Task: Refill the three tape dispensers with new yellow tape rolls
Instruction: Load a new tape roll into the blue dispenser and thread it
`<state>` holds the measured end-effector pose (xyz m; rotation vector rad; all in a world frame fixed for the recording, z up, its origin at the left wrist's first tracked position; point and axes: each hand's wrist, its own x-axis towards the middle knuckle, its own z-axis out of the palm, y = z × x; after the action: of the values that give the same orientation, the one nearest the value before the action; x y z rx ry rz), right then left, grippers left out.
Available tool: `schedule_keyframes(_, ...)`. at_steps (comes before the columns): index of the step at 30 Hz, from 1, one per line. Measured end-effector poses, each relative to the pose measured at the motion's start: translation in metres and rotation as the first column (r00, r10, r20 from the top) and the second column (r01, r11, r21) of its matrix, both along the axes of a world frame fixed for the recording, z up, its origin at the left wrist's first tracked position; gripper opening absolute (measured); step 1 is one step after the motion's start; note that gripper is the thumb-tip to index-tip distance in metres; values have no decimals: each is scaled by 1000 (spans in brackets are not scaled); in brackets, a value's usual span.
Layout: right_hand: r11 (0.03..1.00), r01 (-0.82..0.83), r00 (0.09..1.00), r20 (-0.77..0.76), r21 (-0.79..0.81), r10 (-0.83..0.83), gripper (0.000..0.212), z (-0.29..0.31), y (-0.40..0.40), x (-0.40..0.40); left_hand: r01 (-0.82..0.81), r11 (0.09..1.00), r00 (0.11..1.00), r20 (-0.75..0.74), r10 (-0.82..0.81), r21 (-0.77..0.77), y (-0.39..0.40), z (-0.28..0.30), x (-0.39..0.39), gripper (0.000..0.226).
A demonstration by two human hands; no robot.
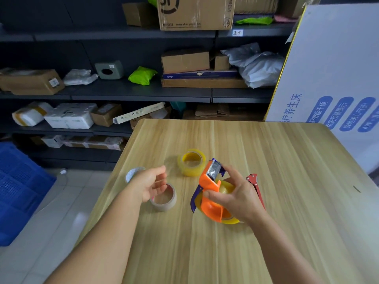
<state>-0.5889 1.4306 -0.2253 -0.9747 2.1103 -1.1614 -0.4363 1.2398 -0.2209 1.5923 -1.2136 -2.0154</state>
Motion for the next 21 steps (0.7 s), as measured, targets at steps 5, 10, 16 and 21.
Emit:
schedule_keyframes(5,1000,-6,999,40,-14,6,88,3,-7,3,-4,980,999,-53,15,201,20,-33,0,21)
schedule_keyframes(10,999,1,1000,18,-51,0,84,6,-10,7,-105,955,984,-108,139,278,36,-50,-3,18)
schedule_keyframes(16,990,-78,997,-17,-121,77,68,12,-9,10,-127,930,958,-200,205,346,45,-57,-6,19)
schedule_keyframes(21,979,-106,994,2,-173,108,54,9,-12,10,-130,933,940,-258,224,336,48,-56,-8,31)
